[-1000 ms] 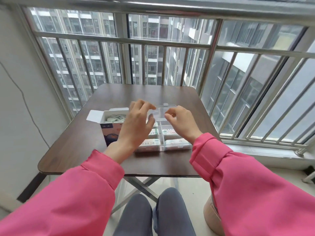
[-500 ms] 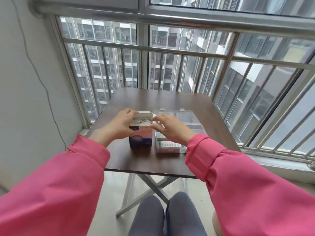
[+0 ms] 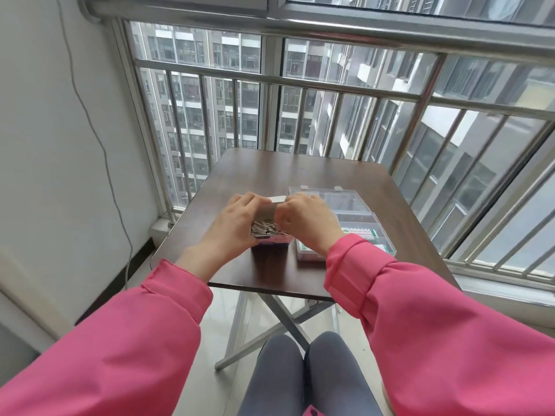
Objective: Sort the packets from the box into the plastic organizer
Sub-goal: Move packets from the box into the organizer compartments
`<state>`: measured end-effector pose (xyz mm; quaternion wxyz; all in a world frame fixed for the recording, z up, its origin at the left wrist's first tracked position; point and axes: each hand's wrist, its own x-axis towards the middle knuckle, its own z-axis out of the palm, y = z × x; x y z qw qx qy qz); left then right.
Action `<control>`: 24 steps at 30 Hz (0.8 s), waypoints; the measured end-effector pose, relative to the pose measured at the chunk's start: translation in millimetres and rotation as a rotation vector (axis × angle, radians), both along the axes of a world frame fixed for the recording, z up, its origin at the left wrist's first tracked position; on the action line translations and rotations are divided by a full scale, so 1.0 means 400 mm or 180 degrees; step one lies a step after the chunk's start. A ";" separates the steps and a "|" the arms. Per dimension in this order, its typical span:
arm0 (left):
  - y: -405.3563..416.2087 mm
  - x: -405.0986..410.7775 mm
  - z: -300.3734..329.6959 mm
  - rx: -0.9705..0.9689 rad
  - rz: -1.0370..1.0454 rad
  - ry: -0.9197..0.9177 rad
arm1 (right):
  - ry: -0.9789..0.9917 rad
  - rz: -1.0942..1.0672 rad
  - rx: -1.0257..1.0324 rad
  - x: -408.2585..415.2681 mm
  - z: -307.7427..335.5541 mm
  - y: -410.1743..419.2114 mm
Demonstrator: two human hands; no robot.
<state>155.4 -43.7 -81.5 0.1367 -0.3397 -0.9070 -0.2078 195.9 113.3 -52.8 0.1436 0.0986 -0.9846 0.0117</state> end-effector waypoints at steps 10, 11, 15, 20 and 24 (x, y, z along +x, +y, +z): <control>0.008 -0.014 -0.001 -0.0049 -0.0036 -0.0009 | 0.0183 -0.0562 0.0351 -0.004 0.004 0.002; 0.010 -0.016 -0.002 -0.0034 -0.0041 -0.0021 | 0.0239 -0.0580 0.0370 -0.010 0.001 -0.004; 0.011 -0.019 -0.009 0.0039 -0.0056 -0.0002 | 0.0228 -0.0565 0.0370 -0.031 -0.018 -0.010; 0.009 -0.024 -0.011 0.0034 -0.0091 0.0015 | 0.0166 -0.0613 0.0286 -0.044 -0.029 0.000; 0.010 -0.026 -0.014 0.0056 -0.0108 0.0001 | 0.0306 -0.0562 0.0138 -0.048 -0.032 0.008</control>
